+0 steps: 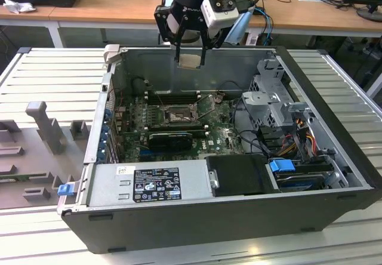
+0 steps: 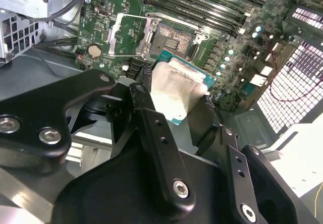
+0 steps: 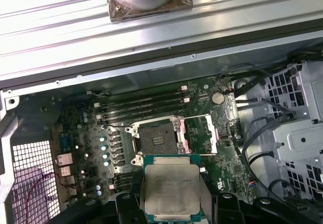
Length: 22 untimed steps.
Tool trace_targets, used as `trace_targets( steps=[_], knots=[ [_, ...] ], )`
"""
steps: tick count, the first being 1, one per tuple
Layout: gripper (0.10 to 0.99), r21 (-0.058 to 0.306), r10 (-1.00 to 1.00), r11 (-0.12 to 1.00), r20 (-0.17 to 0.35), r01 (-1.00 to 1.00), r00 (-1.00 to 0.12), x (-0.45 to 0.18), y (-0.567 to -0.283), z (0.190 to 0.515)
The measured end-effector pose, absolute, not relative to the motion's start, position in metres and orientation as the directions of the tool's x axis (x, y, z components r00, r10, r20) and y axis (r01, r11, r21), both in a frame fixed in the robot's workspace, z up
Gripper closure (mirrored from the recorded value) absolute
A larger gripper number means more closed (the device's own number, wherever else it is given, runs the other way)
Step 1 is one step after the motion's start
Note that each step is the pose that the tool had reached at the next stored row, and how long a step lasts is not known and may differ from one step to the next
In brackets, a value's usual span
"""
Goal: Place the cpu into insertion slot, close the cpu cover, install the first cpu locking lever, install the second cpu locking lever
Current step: 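Place the cpu into insertion slot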
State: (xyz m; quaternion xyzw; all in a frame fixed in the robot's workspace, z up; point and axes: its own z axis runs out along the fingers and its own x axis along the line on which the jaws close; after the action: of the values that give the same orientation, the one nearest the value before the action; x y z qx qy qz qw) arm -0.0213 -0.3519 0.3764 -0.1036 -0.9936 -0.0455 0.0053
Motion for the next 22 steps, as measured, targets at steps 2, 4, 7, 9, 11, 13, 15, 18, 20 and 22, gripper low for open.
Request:
trace_targets(
  steps=[2, 4, 7, 9, 11, 13, 15, 18, 20, 22],
  knots=[
    [0.557, 0.089, 0.212, 0.973, 0.020, 0.213, -0.977, -0.0213, -0.3519, 0.3764],
    [0.557, 0.089, 0.218, 0.972, 0.020, 0.219, -0.976, -0.0213, -0.3519, 0.3764],
    [0.557, 0.089, 0.228, 0.969, 0.020, 0.229, -0.973, -0.0213, -0.3519, 0.3764],
    [0.557, 0.089, 0.234, 0.968, 0.020, 0.234, -0.972, -0.0213, -0.3519, 0.3764],
    [0.557, 0.089, 0.238, 0.967, 0.020, 0.239, -0.971, -0.0213, -0.3519, 0.3763],
    [0.557, 0.089, 0.242, 0.966, 0.020, 0.243, -0.970, -0.0213, -0.3519, 0.3763],
    [0.557, 0.089, 0.248, 0.965, 0.020, 0.248, -0.969, -0.0213, -0.3519, 0.3763],
    [0.557, 0.089, 0.255, 0.963, 0.020, 0.256, -0.967, -0.0213, -0.3519, 0.3762],
    [0.557, 0.089, 0.258, 0.962, 0.020, 0.259, -0.966, -0.0213, -0.3519, 0.3763],
    [0.557, 0.089, 0.261, 0.961, 0.020, 0.262, -0.965, -0.0213, -0.3519, 0.3763]
  ],
)
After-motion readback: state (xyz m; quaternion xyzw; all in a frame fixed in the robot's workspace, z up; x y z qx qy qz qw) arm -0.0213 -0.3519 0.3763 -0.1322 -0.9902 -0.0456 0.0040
